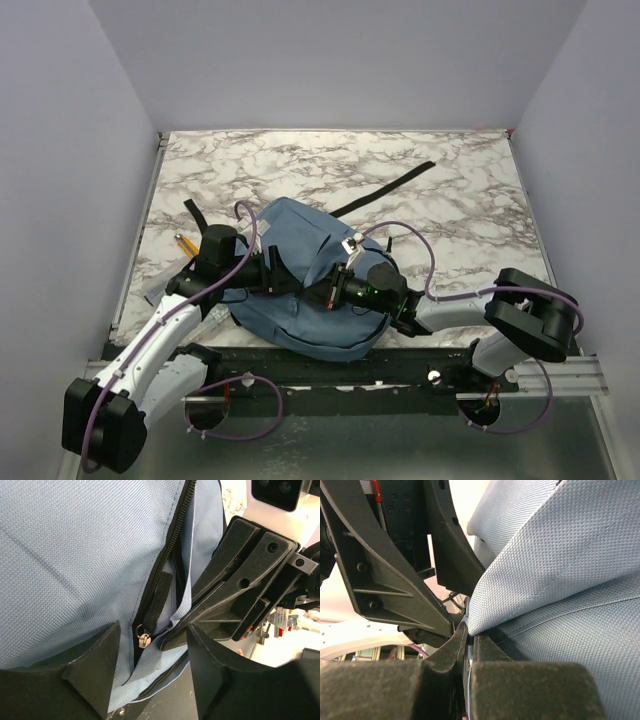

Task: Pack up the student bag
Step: Zip the student bag at the center of the board.

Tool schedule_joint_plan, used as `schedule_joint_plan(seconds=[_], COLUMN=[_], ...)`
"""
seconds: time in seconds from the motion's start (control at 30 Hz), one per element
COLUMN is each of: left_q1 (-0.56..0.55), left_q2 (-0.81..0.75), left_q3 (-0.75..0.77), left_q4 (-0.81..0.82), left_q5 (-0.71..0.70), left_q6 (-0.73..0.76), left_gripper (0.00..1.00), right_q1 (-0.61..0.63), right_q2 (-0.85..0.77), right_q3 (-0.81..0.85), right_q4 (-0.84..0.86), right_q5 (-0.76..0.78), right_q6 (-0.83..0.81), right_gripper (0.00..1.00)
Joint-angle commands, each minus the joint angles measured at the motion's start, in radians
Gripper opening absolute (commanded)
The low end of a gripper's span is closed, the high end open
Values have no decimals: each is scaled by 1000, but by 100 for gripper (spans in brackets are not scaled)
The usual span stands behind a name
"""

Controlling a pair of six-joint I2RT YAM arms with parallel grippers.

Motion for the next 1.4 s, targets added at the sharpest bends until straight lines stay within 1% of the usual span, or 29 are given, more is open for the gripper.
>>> schedule_joint_plan(seconds=[0.0,0.07,0.13,0.17,0.23,0.33,0.47,0.6,0.63,0.7,0.77,0.9,1.0,1.07,1.1,1.2,1.27,1.37], left_q1=[-2,-2,-2,-2,0,1,3,13,15,17,17,18,18,20,19,20,20,20], left_q2=[44,84,105,100,62,-4,-50,-82,-85,-85,-85,-90,-97,-98,-100,-94,-90,-108], left_q3=[4,-6,-15,-24,-35,-28,-24,-21,-22,-30,-42,-60,-61,-48,-38,-7,8,20], left_q4=[10,42,86,108,144,150,176,185,190,208,225,229,181,136,121,79,68,62], left_q5=[40,143,264,313,369,407,441,435,435,436,435,421,366,322,293,232,215,180], left_q6=[21,-2,-42,-67,-112,-152,-218,-241,-248,-262,-275,-275,-229,-187,-165,-119,-107,-96], left_gripper=[60,59,52,48,44,33,20,13,11,9,7,3,4,9,10,12,12,12], right_q1=[0,-4,-8,-10,-13,-19,-26,-32,-36,-40,-42,-45,-44,-45,-45,-45,-45,-45], right_q2=[11,18,23,24,21,17,26,44,51,64,69,69,68,65,61,32,-14,-82], right_q3=[-7,-12,-18,-25,-36,-60,-74,-76,-75,-75,-74,-61,-66,-65,-64,-50,-23,39], right_q4=[182,199,220,228,234,244,286,282,280,287,292,245,257,247,229,137,3,-224], right_q5=[-94,-103,-112,-115,-115,-106,-108,-99,-101,-108,-113,-109,-117,-123,-123,-130,-138,-168], right_q6=[22,28,32,34,31,10,-16,-29,-27,-17,-15,-15,-9,-7,-8,-37,-85,-210], right_gripper=[1,1,1,1,1,1,1,1,2,6,7,9,10,10,10,16,25,41])
